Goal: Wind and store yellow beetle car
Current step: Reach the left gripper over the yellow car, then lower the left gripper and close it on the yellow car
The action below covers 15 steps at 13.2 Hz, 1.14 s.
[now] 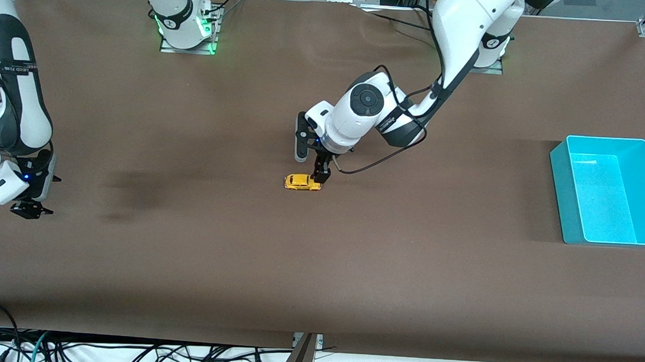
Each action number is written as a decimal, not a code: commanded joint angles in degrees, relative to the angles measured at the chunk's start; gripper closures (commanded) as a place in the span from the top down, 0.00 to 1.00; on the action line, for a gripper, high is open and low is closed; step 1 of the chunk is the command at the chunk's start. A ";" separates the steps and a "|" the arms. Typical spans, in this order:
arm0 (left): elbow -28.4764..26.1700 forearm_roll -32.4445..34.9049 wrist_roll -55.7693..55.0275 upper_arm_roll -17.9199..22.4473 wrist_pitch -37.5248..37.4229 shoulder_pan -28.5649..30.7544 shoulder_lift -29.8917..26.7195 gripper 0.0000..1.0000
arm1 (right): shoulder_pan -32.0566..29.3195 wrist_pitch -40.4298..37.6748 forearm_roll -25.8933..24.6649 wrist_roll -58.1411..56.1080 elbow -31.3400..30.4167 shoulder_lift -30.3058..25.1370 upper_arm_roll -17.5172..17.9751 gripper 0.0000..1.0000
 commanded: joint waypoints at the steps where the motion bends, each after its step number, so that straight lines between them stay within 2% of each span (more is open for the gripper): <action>1: 3.15 1.03 0.57 2.05 5.32 -2.91 5.69 1.00 | -0.04 -1.33 0.87 -0.22 1.75 0.73 0.06 1.00; 2: 3.69 1.03 0.22 3.45 7.87 -4.22 7.28 1.00 | -0.04 -1.33 0.87 -0.22 1.75 0.73 0.06 1.00; 4: 4.22 1.11 0.04 3.73 9.82 -4.76 9.66 1.00 | -0.04 -1.33 0.87 -0.22 1.75 0.73 0.06 1.00; 12: 6.33 1.20 0.04 5.31 13.25 -6.17 12.57 0.98 | -0.04 -1.50 0.87 -0.22 1.75 0.73 0.15 1.00; 14: 7.20 1.29 0.13 5.31 13.25 -6.43 13.01 0.51 | -0.04 -1.50 0.78 -0.22 1.75 0.73 0.15 1.00; 15: 7.29 1.29 0.04 5.31 13.25 -6.78 12.92 0.33 | -0.04 -1.50 0.87 -0.22 1.75 0.73 0.15 1.00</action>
